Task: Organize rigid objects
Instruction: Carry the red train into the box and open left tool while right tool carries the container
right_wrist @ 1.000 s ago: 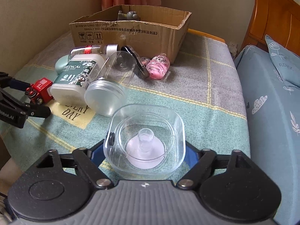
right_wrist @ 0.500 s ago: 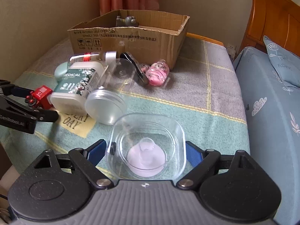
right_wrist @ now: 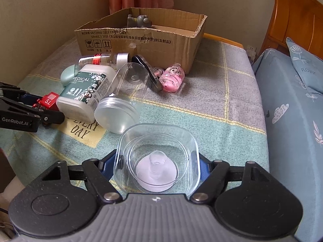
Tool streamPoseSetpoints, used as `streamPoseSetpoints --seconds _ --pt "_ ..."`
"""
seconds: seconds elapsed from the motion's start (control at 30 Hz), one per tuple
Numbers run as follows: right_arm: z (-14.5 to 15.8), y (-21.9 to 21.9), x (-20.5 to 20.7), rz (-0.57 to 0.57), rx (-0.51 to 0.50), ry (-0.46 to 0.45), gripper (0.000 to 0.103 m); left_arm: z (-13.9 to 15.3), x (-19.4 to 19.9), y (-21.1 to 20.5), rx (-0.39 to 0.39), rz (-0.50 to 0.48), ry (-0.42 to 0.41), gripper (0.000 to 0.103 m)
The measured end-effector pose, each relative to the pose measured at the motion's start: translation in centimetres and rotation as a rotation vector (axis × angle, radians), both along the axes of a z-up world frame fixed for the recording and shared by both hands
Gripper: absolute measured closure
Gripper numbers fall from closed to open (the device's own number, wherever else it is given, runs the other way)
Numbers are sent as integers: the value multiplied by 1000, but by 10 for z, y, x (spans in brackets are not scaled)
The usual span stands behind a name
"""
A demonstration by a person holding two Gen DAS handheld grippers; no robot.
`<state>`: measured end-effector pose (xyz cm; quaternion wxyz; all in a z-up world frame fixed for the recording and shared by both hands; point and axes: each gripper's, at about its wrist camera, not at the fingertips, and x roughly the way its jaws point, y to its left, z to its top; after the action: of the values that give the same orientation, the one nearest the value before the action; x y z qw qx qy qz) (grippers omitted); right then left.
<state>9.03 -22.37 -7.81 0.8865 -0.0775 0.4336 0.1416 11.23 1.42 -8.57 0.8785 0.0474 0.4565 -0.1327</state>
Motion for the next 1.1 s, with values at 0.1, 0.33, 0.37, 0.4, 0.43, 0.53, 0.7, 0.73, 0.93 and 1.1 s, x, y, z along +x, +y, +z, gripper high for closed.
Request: streamPoseSetpoints --seconds 0.1,0.33,0.37,0.4,0.43,0.53,0.7,0.73,0.93,1.1 --pt "8 -2 -1 16 9 -4 22 5 -3 6 0 -8 5 49" --pt "34 -8 5 71 28 -32 22 37 -3 16 -2 -22 -51 49" --pt "38 -8 7 83 31 -38 22 43 0 16 -3 -28 -64 49" --pt "42 -7 9 96 33 -45 23 50 4 15 0 -33 -83 49" --pt "46 -6 12 107 33 -54 23 56 7 14 6 -38 -100 49" --pt "60 -3 22 140 36 -73 23 76 24 9 14 -71 -149 49" --pt "84 3 49 175 31 -134 23 102 66 -3 19 -113 -216 49" --pt "88 5 55 174 33 -144 23 106 75 -5 25 -117 -229 49" --pt "103 13 84 175 3 -185 22 112 135 -11 40 -94 -260 49" --pt "106 15 103 171 -8 -183 23 100 164 -9 37 -49 -268 47"
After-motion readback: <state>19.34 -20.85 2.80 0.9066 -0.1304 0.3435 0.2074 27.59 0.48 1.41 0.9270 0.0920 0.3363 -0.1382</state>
